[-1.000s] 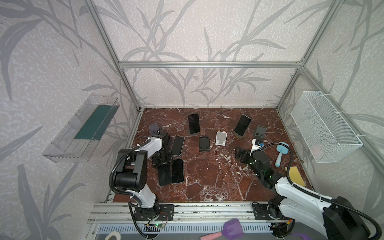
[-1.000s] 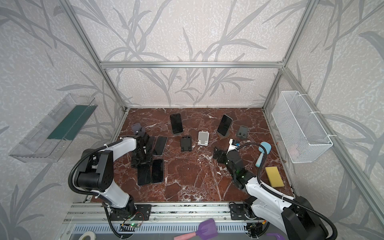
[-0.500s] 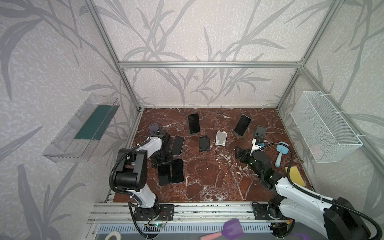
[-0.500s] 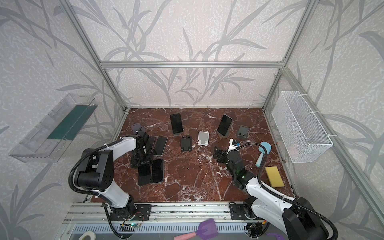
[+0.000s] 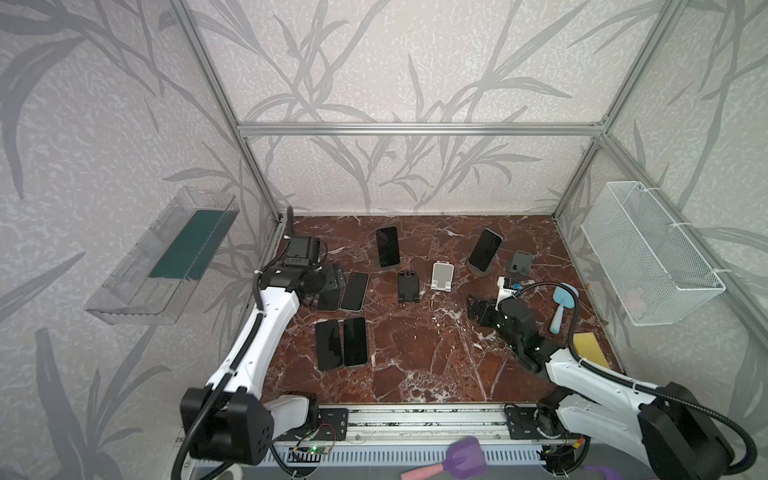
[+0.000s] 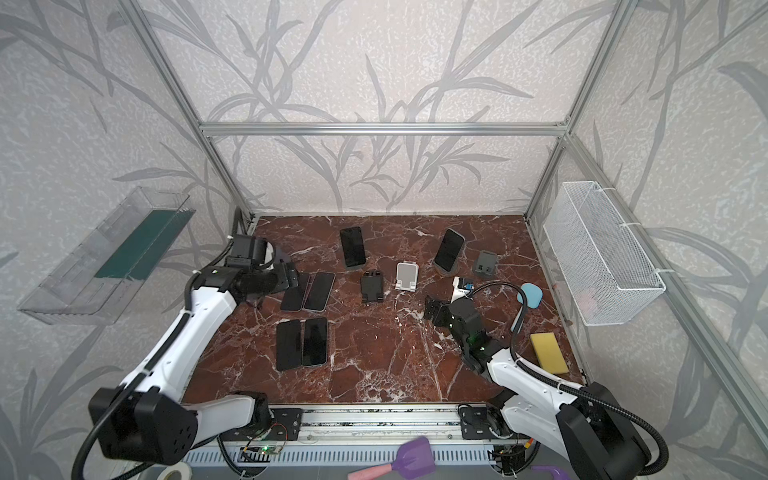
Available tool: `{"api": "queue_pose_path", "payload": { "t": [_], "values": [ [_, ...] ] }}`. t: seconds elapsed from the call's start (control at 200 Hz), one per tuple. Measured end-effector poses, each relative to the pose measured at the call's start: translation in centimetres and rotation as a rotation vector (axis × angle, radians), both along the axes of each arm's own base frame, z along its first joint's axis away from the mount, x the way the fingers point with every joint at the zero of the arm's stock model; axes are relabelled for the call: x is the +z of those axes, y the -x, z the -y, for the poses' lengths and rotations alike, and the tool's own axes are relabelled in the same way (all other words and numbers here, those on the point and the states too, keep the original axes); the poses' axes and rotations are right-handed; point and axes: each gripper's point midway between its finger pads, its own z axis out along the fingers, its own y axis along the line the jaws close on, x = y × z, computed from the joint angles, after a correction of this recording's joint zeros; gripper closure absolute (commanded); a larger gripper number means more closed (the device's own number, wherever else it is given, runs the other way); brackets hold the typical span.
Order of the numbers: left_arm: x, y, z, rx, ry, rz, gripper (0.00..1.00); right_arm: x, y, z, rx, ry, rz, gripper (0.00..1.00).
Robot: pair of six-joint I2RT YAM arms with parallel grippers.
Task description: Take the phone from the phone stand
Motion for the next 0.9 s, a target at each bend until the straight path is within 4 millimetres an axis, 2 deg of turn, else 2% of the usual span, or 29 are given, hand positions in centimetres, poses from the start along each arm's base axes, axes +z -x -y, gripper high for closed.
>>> {"api": "queue_pose_path", "payload": {
  "t": [0.06, 0.125, 0.18, 0.245, 0.355, 0.44, 0.47, 0.545, 0.72, 0.83, 0.9],
  "values": [
    [3.7, -0.7, 1.3, -0.021, 0.047, 0.143, 0.09, 1.1, -0.5, -1.3, 0.032, 0.043, 0.004, 0.01],
    [6.7, -1.0, 2.8, -0.043, 0.098, 0.264, 0.09, 3.0, -1.0, -3.1, 0.066, 0.066, 0.033, 0.01],
    [8.7, -1.4, 3.8, -0.056, 0.138, 0.36, 0.09, 4.4, -1.7, -4.4, 0.08, 0.075, 0.054, 0.0],
    [10.0, -1.6, 4.7, -0.072, 0.173, 0.443, 0.09, 5.3, -2.8, -5.4, 0.076, 0.096, 0.056, 0.01],
    [9.7, -2.1, 5.0, -0.065, 0.185, 0.499, 0.09, 5.2, -5.6, -6.5, 0.041, 0.164, 0.026, 0.01],
    [8.3, -2.5, 4.7, -0.051, 0.173, 0.49, 0.09, 3.7, -7.7, -7.8, 0.034, 0.219, -0.021, 0.01],
    [7.8, -2.6, 4.7, -0.05, 0.172, 0.484, 0.12, 3.1, -8.3, -8.2, 0.034, 0.235, -0.037, 0.01],
    [6.9, -2.7, 4.7, -0.045, 0.178, 0.476, 0.19, 1.1, -9.1, -8.6, 0.032, 0.278, -0.08, 0.01],
    [5.5, -2.1, 3.7, 0.003, 0.19, 0.491, 0.19, -3.1, -10.5, -8.9, 0.015, 0.357, -0.17, 0.01],
    [6.0, -1.7, 3.3, 0.019, 0.202, 0.518, 0.19, -4.9, -11.5, -9.0, 0.001, 0.376, -0.204, 0.0],
    [6.5, -1.8, 3.3, 0.023, 0.215, 0.538, 0.19, -5.6, -12.0, -9.1, -0.003, 0.387, -0.216, 0.11]
  ]
}}
